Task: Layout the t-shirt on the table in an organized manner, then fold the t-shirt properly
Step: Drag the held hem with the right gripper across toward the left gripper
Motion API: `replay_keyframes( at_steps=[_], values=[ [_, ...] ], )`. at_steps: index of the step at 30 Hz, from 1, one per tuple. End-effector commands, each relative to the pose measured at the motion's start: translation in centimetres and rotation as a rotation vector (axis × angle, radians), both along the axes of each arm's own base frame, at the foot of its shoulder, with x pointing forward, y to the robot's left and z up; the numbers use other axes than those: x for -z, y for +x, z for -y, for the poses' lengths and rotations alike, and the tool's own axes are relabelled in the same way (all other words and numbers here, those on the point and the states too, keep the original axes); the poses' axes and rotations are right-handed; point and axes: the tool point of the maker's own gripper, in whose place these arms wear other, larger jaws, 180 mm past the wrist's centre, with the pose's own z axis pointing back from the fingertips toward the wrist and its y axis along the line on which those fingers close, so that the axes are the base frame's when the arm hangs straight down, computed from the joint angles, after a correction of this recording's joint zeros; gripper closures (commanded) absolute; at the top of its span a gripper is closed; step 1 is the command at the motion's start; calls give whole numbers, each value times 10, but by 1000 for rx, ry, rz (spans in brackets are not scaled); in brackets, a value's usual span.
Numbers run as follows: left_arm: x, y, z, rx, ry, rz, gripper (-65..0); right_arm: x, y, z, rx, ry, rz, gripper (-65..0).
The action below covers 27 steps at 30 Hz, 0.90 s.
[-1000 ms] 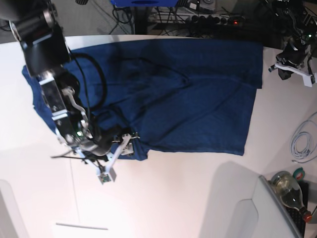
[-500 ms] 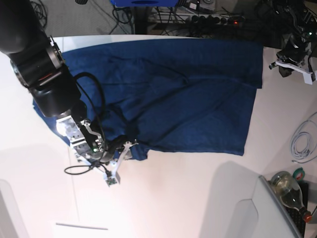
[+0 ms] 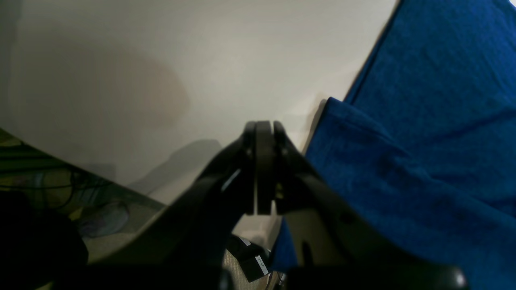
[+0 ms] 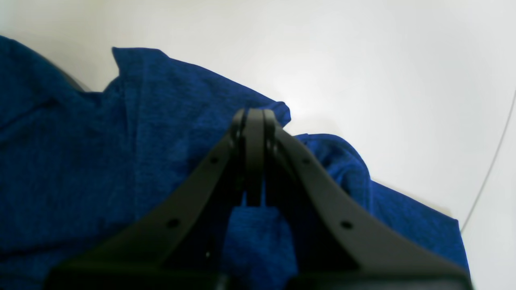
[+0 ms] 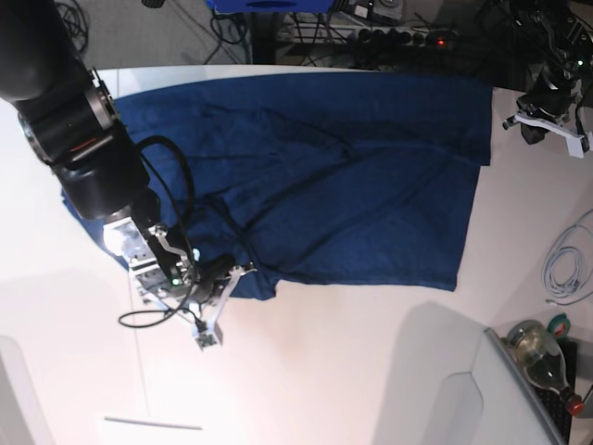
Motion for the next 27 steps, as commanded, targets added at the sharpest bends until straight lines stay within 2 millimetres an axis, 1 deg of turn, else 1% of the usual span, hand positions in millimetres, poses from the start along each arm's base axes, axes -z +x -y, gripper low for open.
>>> replay_keyframes(
  at_steps=[1, 4, 6, 8, 9, 12, 14, 16, 22, 27],
  values=[
    [-12, 5, -9, 2, 30, 37, 0, -29, 24, -9, -7, 33, 85, 0],
    [-16, 6, -15, 5, 45, 37, 0, -41, 19, -22, -34, 54, 102, 0],
    [-17, 6, -17, 4, 47, 38, 0, -55, 16, -35, -62, 73, 119, 0],
    [-21, -2, -28, -20, 62, 37, 0, -72, 10, -50, -96, 102, 144, 0],
    [-23, -4, -32, -32, 68, 39, 0, -84, 9, -53, -103, 117, 169, 0],
    [-26, -9, -38, -52, 75, 41, 0, -110, 2, -56, -82, 181, 205, 0],
    [-27, -9, -41, -50, 83, 39, 0, -123, -1, -58, -82, 204, 225, 0],
    [-30, -10, -45, -47, 94, 37, 0, -135, -6, -65, -98, 223, 249, 0],
    [-31, -9, -45, -45, 98, 38, 0, -157, -17, -89, -133, 289, 296, 0],
    [-31, -9, -45, -45, 97, 37, 0, -191, -32, -107, -163, 360, 371, 0]
  ],
)
